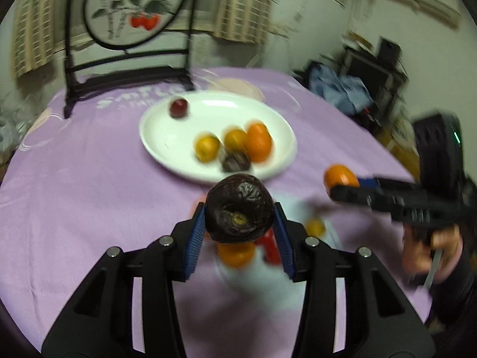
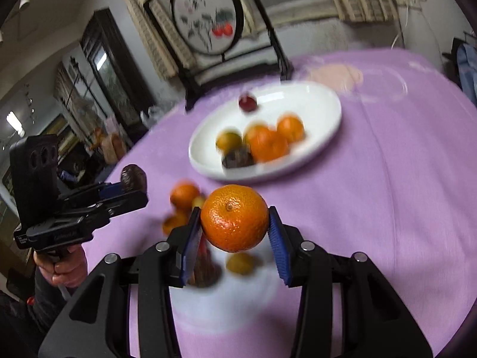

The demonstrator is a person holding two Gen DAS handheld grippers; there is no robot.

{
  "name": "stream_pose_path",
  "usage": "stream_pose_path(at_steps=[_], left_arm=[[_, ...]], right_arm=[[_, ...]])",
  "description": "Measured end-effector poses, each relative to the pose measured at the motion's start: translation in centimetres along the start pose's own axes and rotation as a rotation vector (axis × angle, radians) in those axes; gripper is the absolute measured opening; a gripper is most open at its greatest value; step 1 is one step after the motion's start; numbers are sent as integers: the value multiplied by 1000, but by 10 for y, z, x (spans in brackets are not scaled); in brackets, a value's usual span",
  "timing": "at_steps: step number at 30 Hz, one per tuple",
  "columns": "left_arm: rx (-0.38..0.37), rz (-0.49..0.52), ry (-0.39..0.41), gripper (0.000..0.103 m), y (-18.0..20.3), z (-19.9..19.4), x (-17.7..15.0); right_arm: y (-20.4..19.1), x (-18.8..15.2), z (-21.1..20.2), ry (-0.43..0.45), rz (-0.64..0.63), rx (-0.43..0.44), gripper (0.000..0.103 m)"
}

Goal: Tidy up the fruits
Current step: 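Place the mandarin and dark brown fruit on the white plate, open both tools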

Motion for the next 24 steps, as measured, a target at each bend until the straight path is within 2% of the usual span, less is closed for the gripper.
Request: stream_pose_path(at_steps=[4,7,10,13,17,19,20,21,24], left_arm=[[88,-63,51,45,-24,20,47],[94,-132,56,45,-42,43,66],[131,-165,17,45,-62,70,74],[132,-210,-9,45,-78,87,76],[146,-222,-33,46,-86,101,75],[156,-238,-40,69,-88,102,73],[163,-249,-30,86,-89,98,73],[170,-257,-8,87,-89,93,74],[164,-246,9,90,-82,79,79]], right_arm=[[4,41,22,86,39,-46,44],[5,60,44,93,41,-67,44],[4,74,66,84,31,-84,44],[2,83,78,79,6,-104,44],[2,88,97,45,-9,-102,45],[0,87,100,40,-22,-107,50],[0,87,98,47,-23,-109,57],[-1,88,94,60,-20,-108,67],[-6,93,79,104,-32,-103,67]])
Point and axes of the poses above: each gripper's, at about its wrist camera, not at the fingertips, and z roughly the way its jaws point, y to its right, x to its top, the point moved 7 cm from there along z, roughly the way its jaws point, and after that the axes turned 6 degrees about -x, right-handed, at the moved point
